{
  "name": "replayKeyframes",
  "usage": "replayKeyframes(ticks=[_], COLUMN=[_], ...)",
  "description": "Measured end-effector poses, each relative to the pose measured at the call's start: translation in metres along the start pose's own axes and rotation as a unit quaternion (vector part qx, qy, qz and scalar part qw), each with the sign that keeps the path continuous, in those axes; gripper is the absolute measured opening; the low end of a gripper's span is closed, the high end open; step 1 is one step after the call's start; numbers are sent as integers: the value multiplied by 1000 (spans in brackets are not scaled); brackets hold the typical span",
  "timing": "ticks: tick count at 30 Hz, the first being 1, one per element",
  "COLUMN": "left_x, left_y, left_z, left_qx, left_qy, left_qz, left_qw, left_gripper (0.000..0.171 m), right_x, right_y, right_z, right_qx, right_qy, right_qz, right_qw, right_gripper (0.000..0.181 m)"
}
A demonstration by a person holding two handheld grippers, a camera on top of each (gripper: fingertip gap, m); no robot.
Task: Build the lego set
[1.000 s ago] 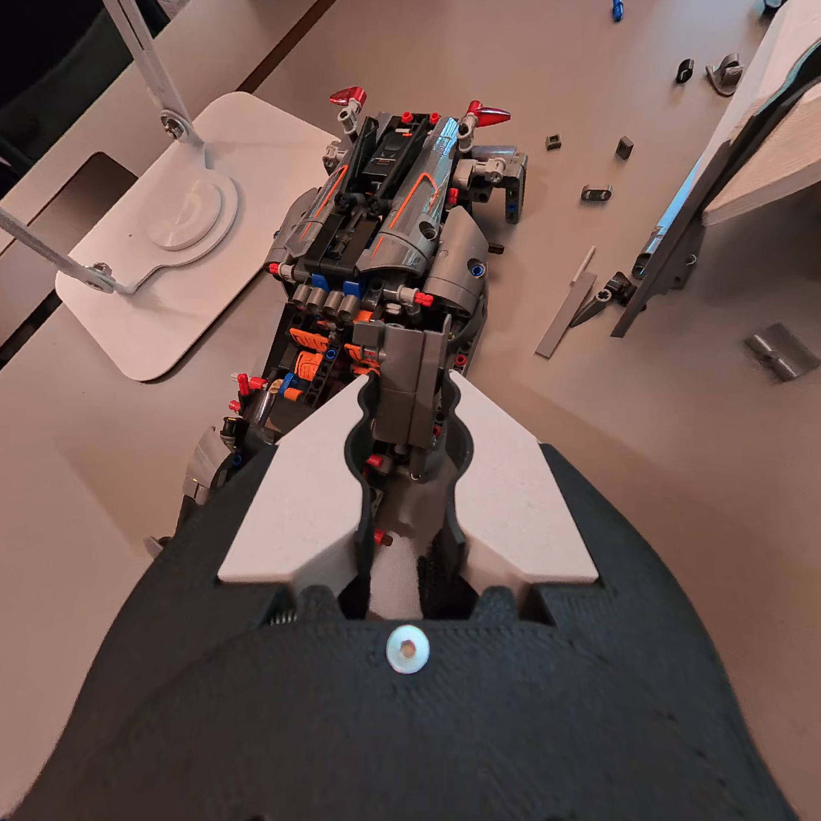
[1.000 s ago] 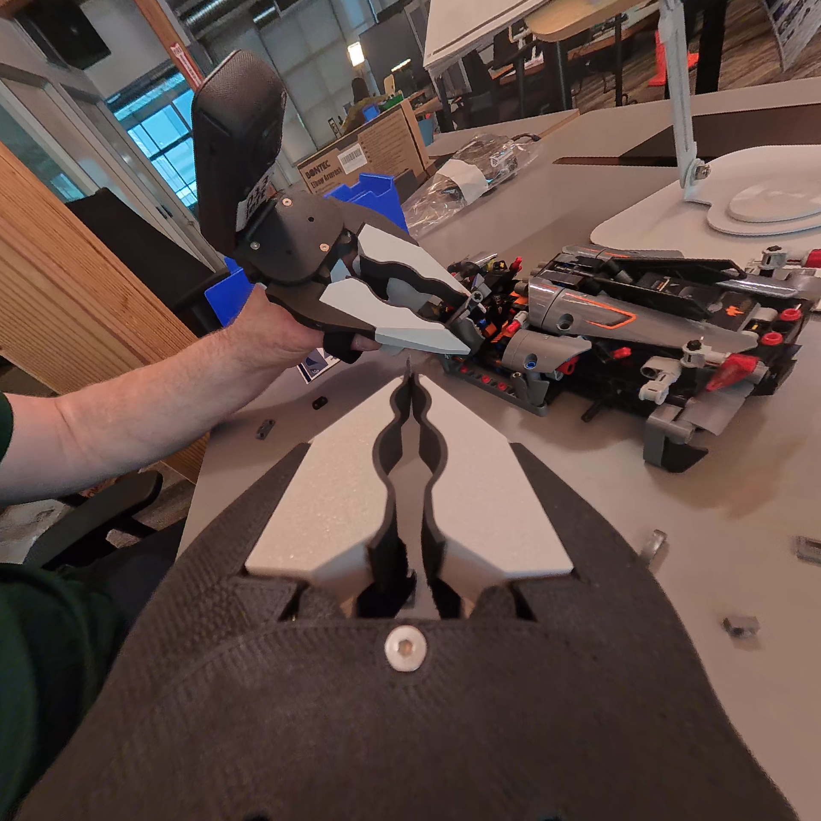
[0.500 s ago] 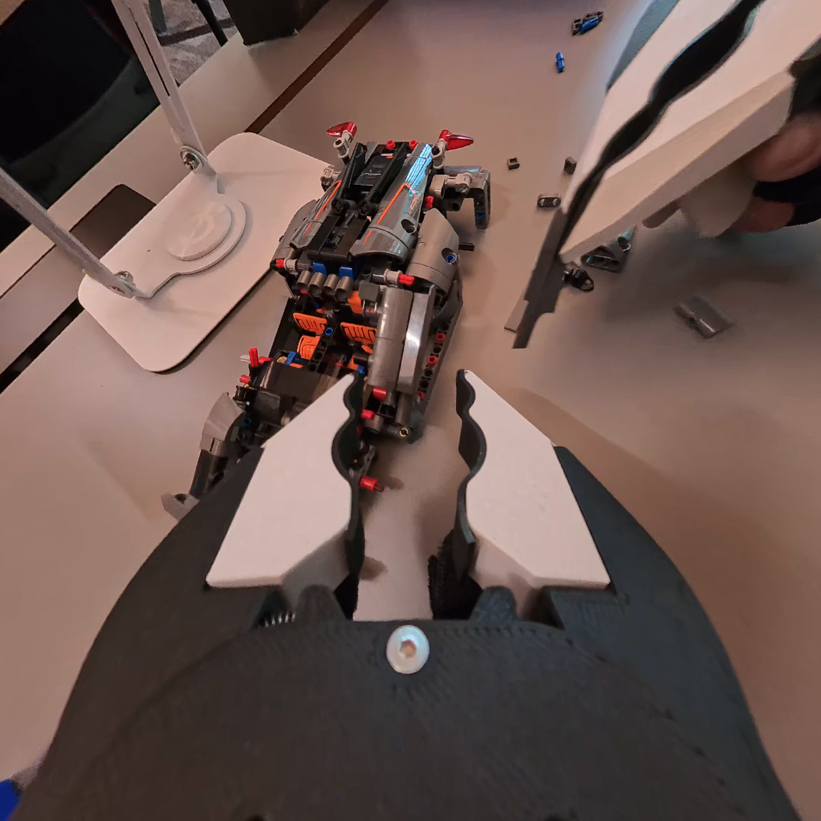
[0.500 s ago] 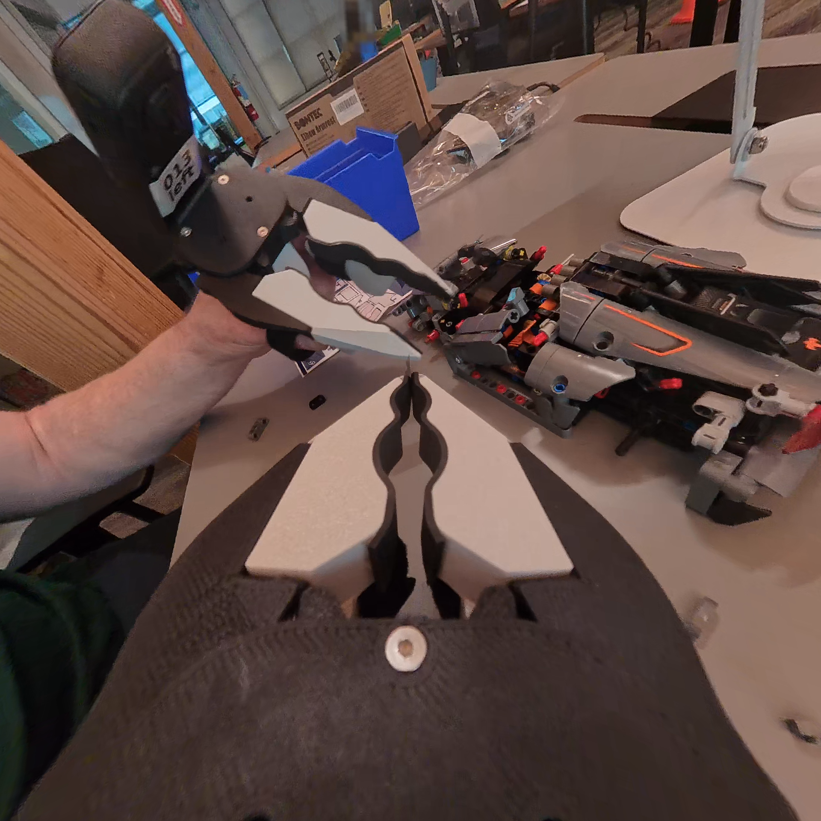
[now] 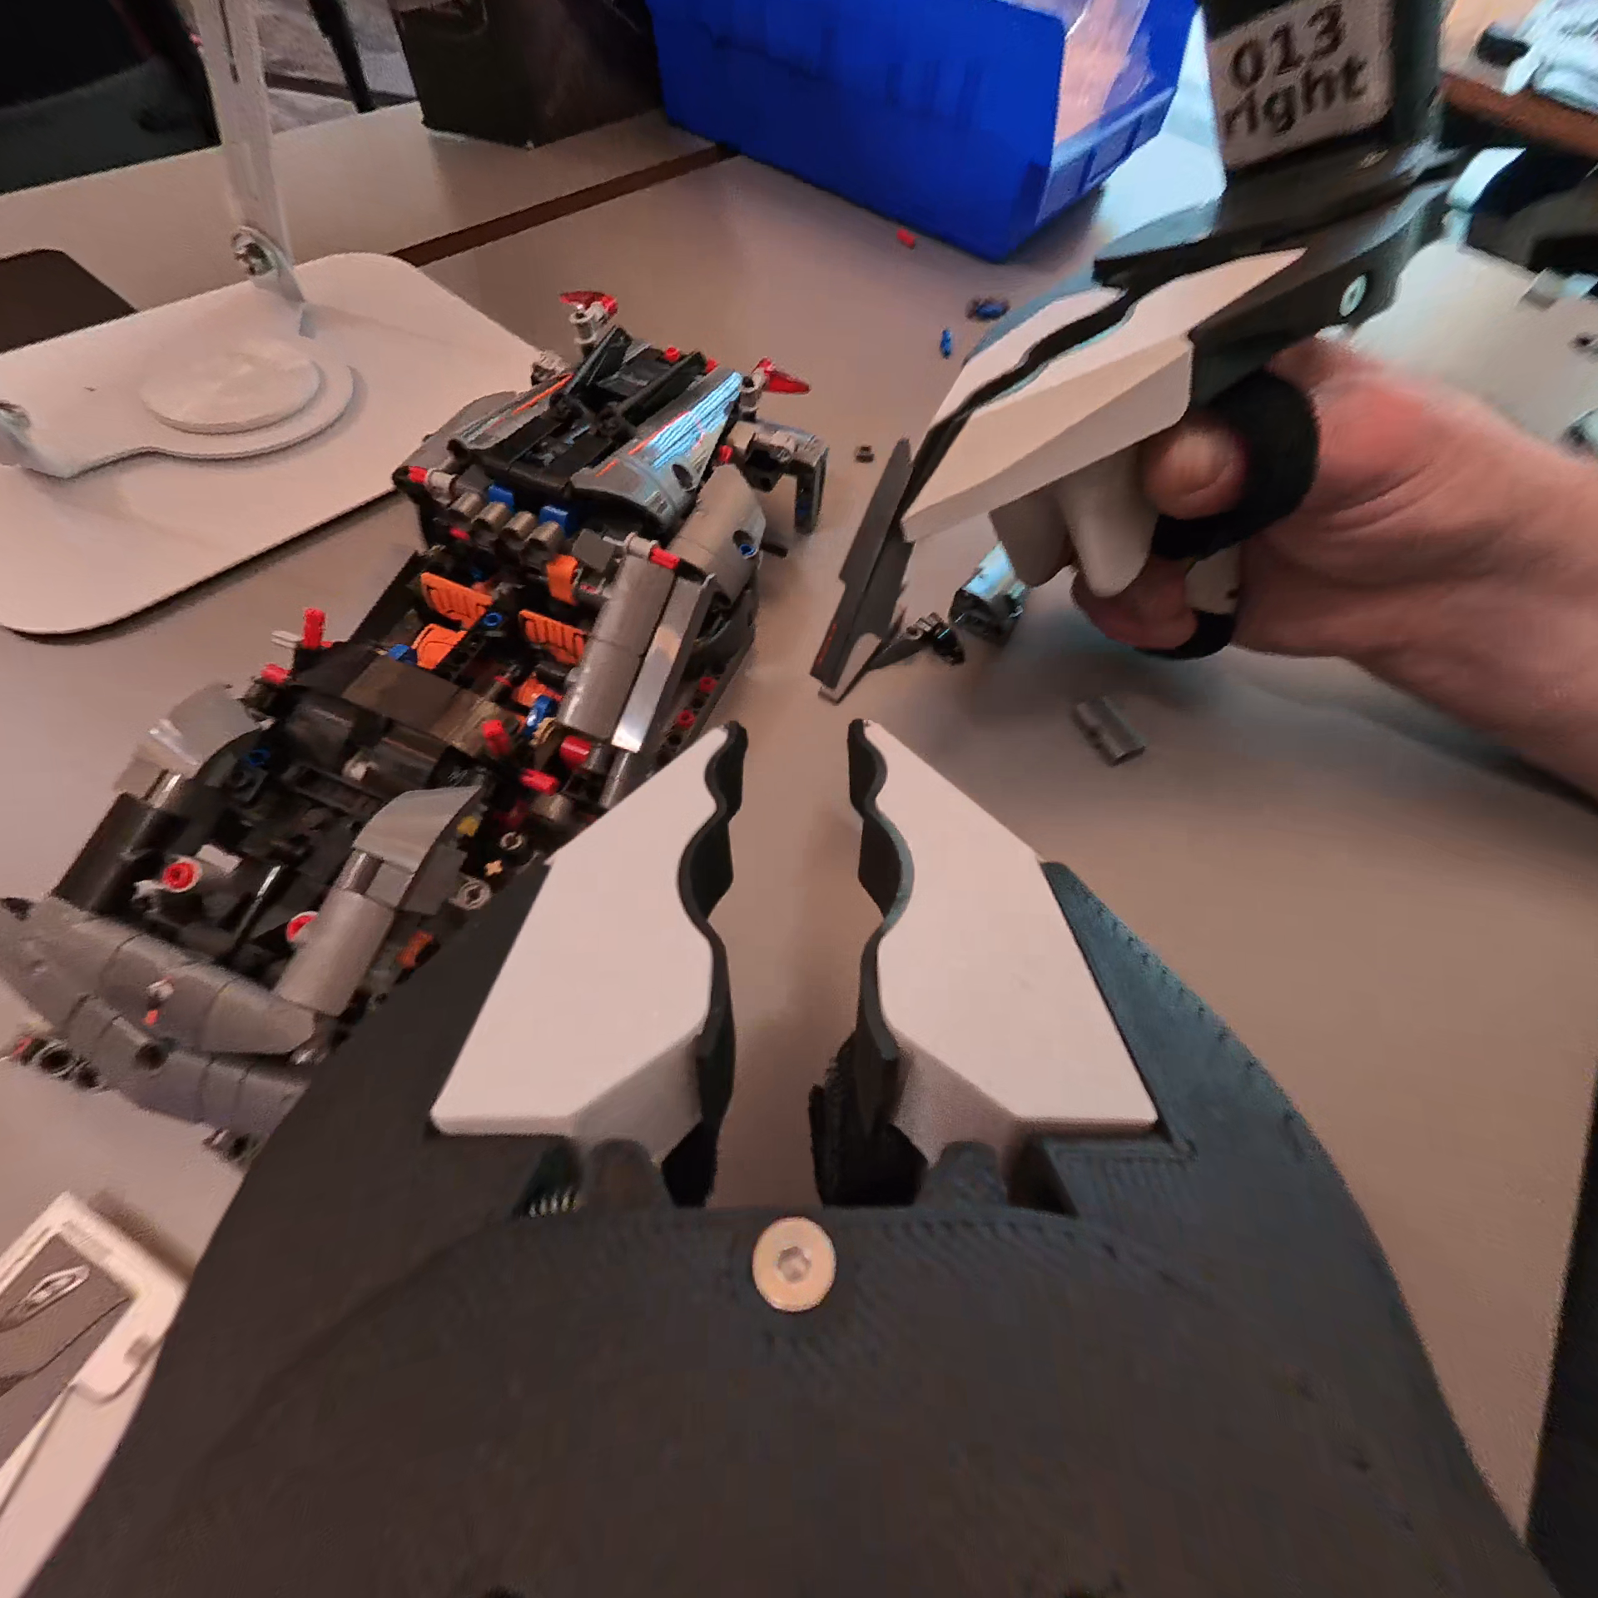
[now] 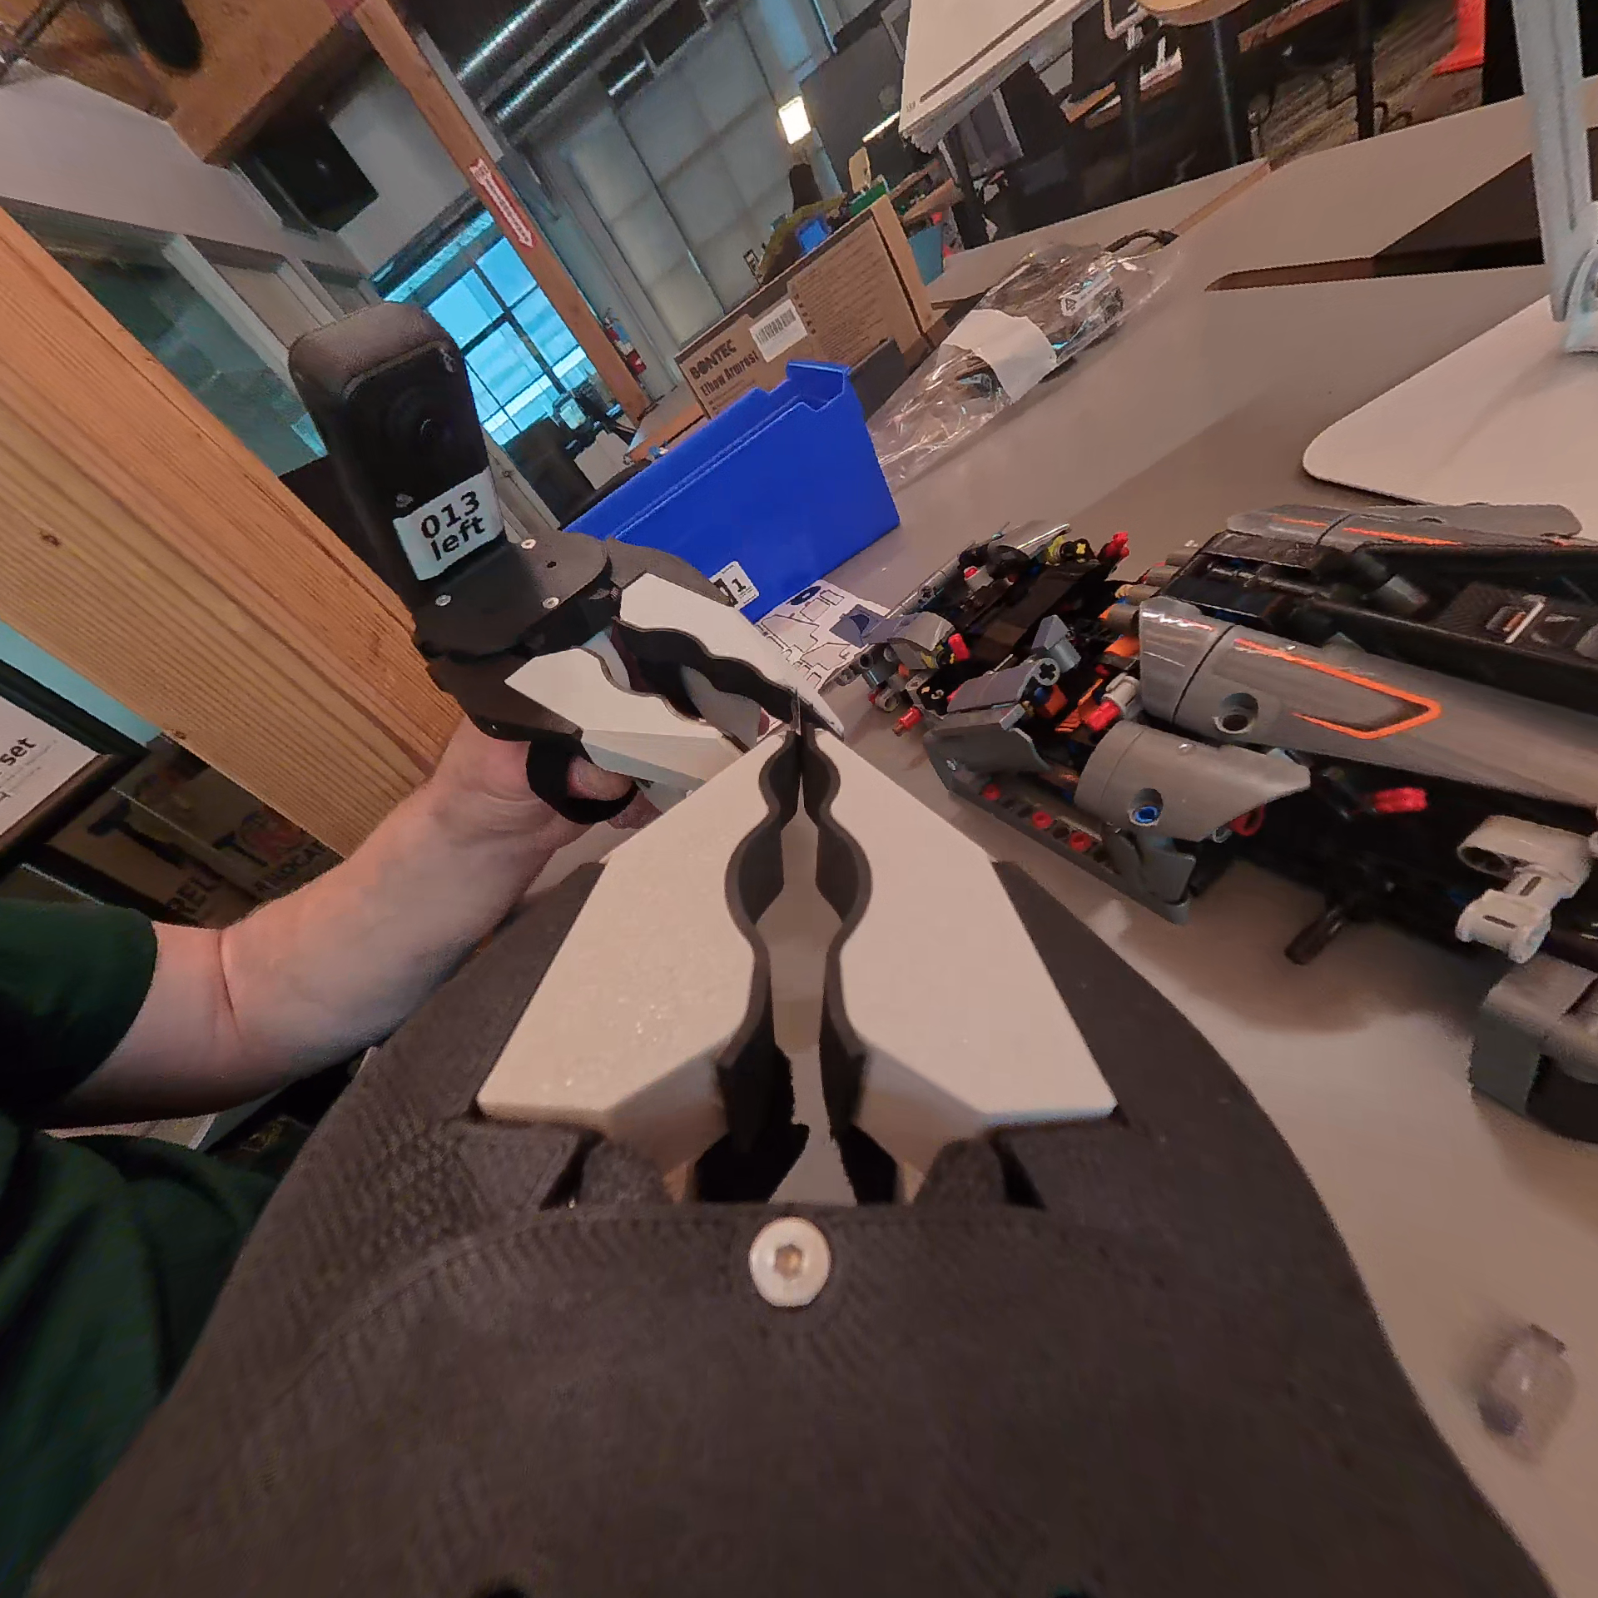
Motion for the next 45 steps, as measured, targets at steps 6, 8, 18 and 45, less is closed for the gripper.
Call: replayKeyframes(ticks=[6,8,18,45], left_x=[3,4,4,-1], left_y=[-2,-2,1,11], left_z=[2,2,7,-11], left_qx=[-26,-43,-49,34], left_qy=[21,30,12,-45], left_qz=[25,36,27,-24], left_qw=[999,998,998,998], left_gripper=[12,6,0,14], right_x=[-1,-2,-1,-1], right_y=[0,0,3,-8], right_z=[-2,-2,-4,0], right_qx=[16,18,2,-37], right_qy=[4,6,16,63], right_qz=[2,3,-18,-68], right_qw=[1000,1000,1000,995], right_gripper=[0,0,7,0])
Point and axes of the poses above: each gripper's, where its closed fingertips meet, y back along the fingers, x out of its top, z = x × y across the jaws, the point moved 10 cm from there along y, back along the fingers, and after that the axes turned 1 degree about z, right-handed, at the moved point
